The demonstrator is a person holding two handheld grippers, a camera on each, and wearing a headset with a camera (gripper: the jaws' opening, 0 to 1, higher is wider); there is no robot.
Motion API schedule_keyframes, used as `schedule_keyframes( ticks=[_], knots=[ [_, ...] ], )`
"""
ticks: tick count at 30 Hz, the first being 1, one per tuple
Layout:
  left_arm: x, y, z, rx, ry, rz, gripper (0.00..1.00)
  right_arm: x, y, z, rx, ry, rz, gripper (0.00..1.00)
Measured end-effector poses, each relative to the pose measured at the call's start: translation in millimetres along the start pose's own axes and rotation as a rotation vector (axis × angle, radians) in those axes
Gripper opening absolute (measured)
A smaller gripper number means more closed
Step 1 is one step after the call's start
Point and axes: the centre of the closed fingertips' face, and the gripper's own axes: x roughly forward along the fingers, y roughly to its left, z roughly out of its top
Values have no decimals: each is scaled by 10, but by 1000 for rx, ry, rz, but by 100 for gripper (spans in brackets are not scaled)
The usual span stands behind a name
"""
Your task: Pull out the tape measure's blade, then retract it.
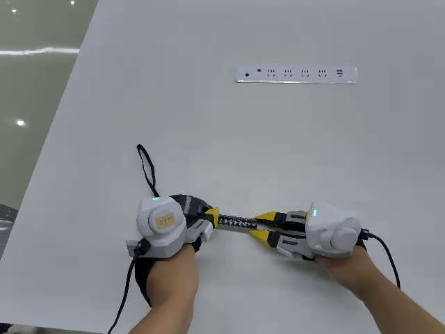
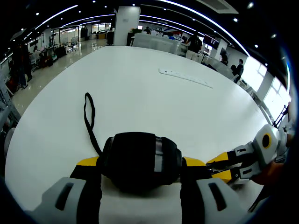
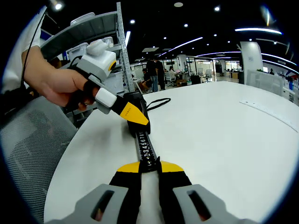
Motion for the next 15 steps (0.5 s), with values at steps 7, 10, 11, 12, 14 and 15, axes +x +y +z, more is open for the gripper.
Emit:
schedule_keyframes(
  ticks=[7,10,11,12,14,15],
  knots=[
    [-3,-4,-4,0,1,0,66,73,12,22,-8,0,1,12],
    [-3,-3,-3,-1,1,0,66,114,23,42,-9,-1,5,12],
    [-4,-3,-2,-1,1,0,66,122,28,53,-8,-1,6,12],
    [-4,-2,-2,-1,1,0,66,133,32,64,-9,-1,7,12],
    [-4,-1,-1,-2,1,0,66,164,35,71,-9,0,9,12],
    [-5,-2,-2,-3,1,-1,66,183,36,72,-12,-1,10,12]
  ],
)
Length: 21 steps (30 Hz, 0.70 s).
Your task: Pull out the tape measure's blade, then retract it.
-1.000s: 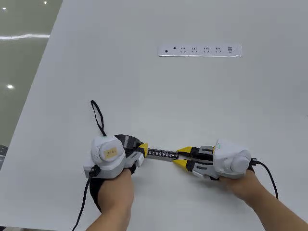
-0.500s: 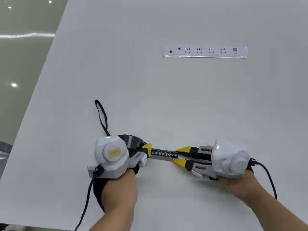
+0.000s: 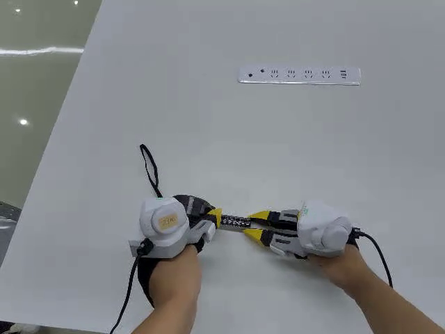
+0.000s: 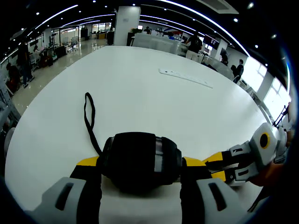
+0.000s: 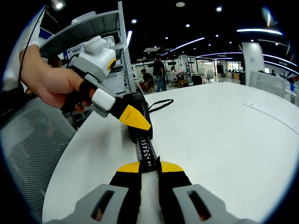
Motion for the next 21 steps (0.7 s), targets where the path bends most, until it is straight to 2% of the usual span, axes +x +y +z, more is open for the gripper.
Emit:
schedule_keyframes(
  ticks=[21],
  knots=[
    [8,2,6,-6,4,-3,66,129,15,59,-7,-1,11,12]
  ],
)
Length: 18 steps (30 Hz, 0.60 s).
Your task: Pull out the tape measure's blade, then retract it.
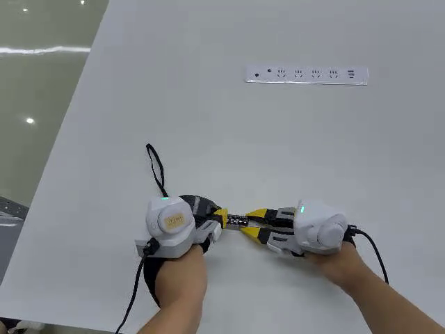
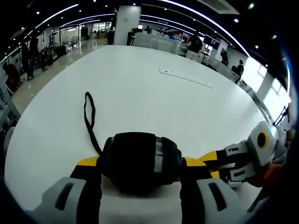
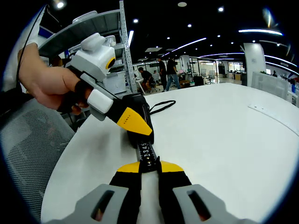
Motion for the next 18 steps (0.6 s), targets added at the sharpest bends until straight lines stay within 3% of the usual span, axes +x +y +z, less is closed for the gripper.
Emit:
schedule_keyframes(
  ticks=[18],
  knots=[
    [-9,11,-2,-8,-5,-7,66,120,10,40,-9,2,13,12]
  ],
)
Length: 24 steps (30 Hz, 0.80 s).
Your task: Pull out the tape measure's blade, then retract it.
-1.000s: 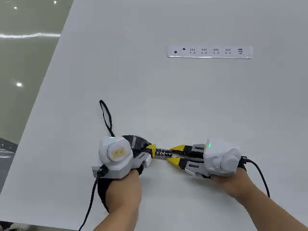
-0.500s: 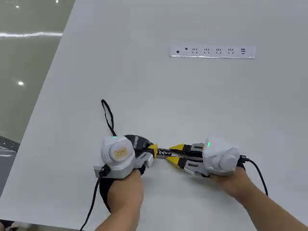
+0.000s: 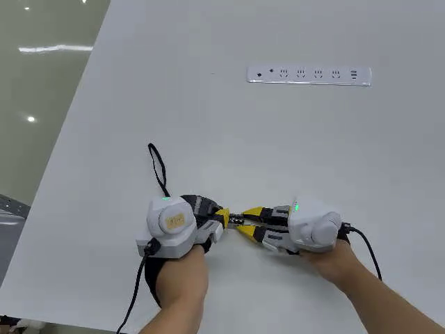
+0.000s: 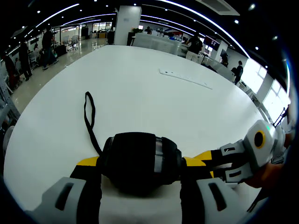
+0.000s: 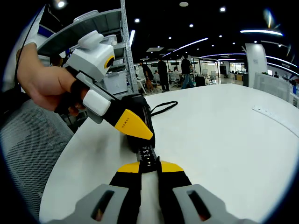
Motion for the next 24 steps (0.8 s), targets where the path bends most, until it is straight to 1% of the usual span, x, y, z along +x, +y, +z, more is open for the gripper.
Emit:
schedule_keyframes(
  ticks=[6,14,16,24],
  knots=[
    [-3,1,1,-5,-3,-2,66,45,0,4,-13,1,3,12],
    [-4,-4,7,-16,-5,-3,66,118,-9,28,-12,2,12,11],
    [-4,-3,9,-19,-6,-5,66,122,3,50,-12,5,16,11],
    [-7,1,16,-30,-7,-8,66,144,25,55,-13,8,30,11]
  ],
)
